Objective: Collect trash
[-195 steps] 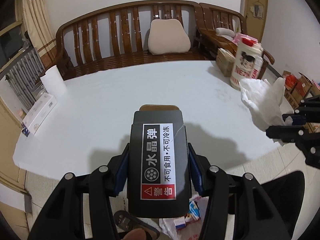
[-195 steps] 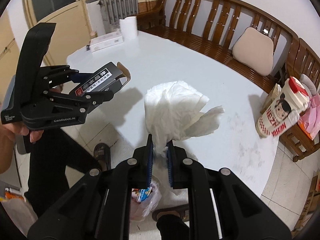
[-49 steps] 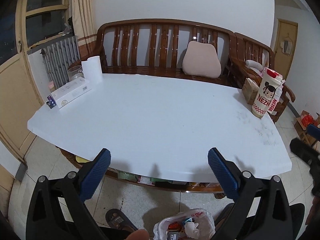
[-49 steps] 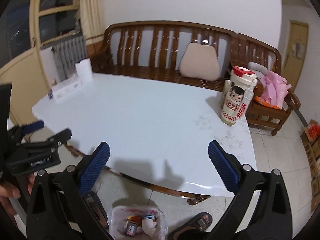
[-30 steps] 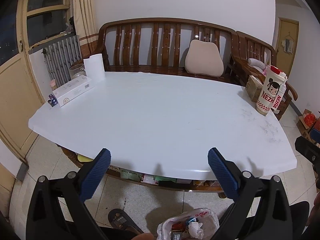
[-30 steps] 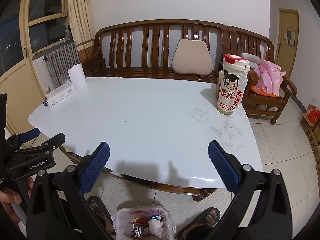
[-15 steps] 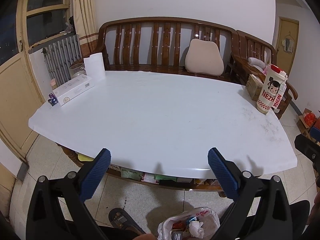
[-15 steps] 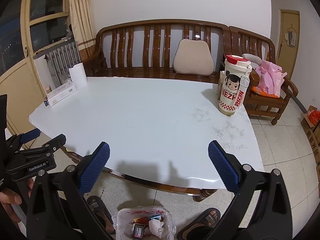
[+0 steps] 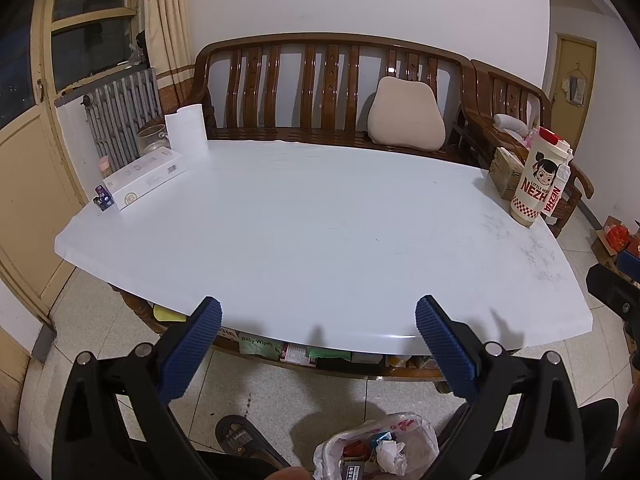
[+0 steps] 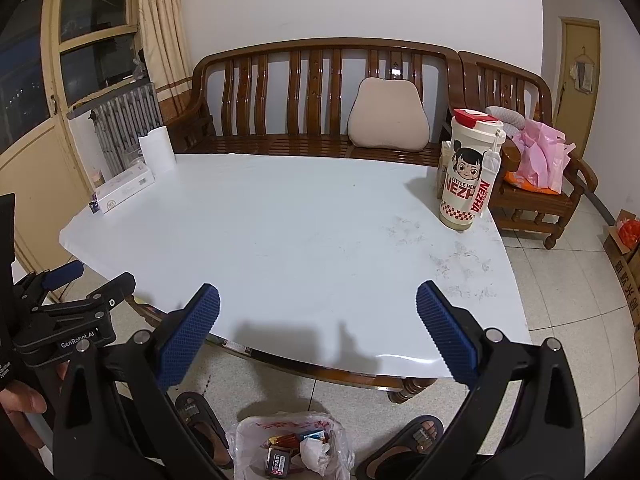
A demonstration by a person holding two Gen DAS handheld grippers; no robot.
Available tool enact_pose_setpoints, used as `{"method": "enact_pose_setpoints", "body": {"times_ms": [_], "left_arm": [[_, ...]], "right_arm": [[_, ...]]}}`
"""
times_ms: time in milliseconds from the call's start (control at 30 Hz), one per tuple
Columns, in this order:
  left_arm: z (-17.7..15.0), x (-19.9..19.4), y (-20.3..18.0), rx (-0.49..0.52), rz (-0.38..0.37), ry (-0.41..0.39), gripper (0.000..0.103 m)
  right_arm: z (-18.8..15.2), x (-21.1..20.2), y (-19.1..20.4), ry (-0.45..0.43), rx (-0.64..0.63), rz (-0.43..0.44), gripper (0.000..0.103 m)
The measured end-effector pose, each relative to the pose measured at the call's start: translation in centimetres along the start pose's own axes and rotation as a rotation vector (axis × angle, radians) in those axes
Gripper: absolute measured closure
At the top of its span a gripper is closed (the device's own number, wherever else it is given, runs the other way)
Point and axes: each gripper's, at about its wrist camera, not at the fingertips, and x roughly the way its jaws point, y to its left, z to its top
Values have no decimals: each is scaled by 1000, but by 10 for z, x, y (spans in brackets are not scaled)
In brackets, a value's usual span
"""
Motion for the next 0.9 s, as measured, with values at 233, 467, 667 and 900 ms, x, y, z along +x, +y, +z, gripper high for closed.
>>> {"method": "enact_pose_setpoints", "body": {"times_ms": [233, 467, 667, 900], "left_arm": [[0, 0, 0, 0, 1, 1, 8], [-1, 0, -1, 3, 0, 0, 8], [0, 0, -1, 3, 0, 1, 8], [-1, 2, -2, 5, 1, 5, 8]], "right_arm": [[0, 1, -1, 2, 1, 0, 7], [0, 0, 1, 4, 6, 4, 7], [1, 0, 0, 4, 6, 4, 7], [1, 1, 1, 4, 7, 5, 7]]}}
